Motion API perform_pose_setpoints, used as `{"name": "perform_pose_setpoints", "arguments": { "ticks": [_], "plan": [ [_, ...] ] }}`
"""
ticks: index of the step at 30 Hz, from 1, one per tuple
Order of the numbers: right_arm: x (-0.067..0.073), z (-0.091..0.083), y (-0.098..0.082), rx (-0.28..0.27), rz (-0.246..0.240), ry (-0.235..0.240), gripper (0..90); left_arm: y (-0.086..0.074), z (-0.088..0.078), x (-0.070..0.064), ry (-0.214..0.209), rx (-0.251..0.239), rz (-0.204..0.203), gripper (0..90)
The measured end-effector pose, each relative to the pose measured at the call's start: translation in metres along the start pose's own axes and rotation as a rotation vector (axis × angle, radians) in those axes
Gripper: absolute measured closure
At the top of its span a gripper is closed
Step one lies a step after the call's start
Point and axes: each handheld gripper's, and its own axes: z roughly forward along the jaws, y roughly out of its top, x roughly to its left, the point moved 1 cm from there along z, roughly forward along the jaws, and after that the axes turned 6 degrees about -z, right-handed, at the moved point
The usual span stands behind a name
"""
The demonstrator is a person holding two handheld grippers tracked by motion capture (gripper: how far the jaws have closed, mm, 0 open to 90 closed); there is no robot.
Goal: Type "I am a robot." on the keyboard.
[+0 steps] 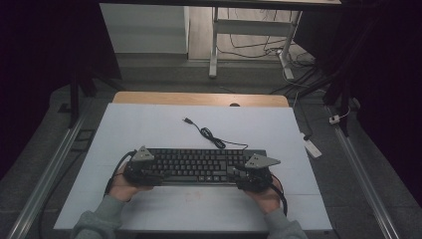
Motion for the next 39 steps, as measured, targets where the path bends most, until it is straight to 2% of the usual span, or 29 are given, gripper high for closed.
{"name": "perform_pose_setpoints", "arguments": {
  "ticks": [8, 14, 18, 24, 31, 39],
  "plan": [
    [0.001, 0.001, 0.003, -0.01, 0.003, 0.004, 51.0, -0.011, -0.009, 0.001, 0.011, -0.012, -0.009, 23.7],
    [0.006, 0.005, 0.015, -0.029, -0.002, 0.03, 54.4, -0.012, -0.009, 0.001, 0.008, -0.007, 0.001, 23.3],
    [0.011, 0.013, 0.025, -0.02, -0.019, 0.064, 66.5, -0.012, -0.009, 0.001, 0.008, -0.004, 0.005, 23.2],
    [0.018, 0.033, 0.037, 0.036, -0.037, 0.122, 89.0, -0.013, -0.008, 0.0, 0.013, -0.002, 0.011, 23.2],
    [0.026, 0.057, 0.047, 0.087, -0.064, 0.144, 89.5, -0.013, -0.008, 0.001, 0.014, -0.006, 0.012, 23.1],
    [0.03, 0.074, 0.052, 0.13, -0.075, 0.127, 89.4, -0.013, -0.009, 0.001, 0.013, -0.011, 0.008, 23.1]
  ]
}}
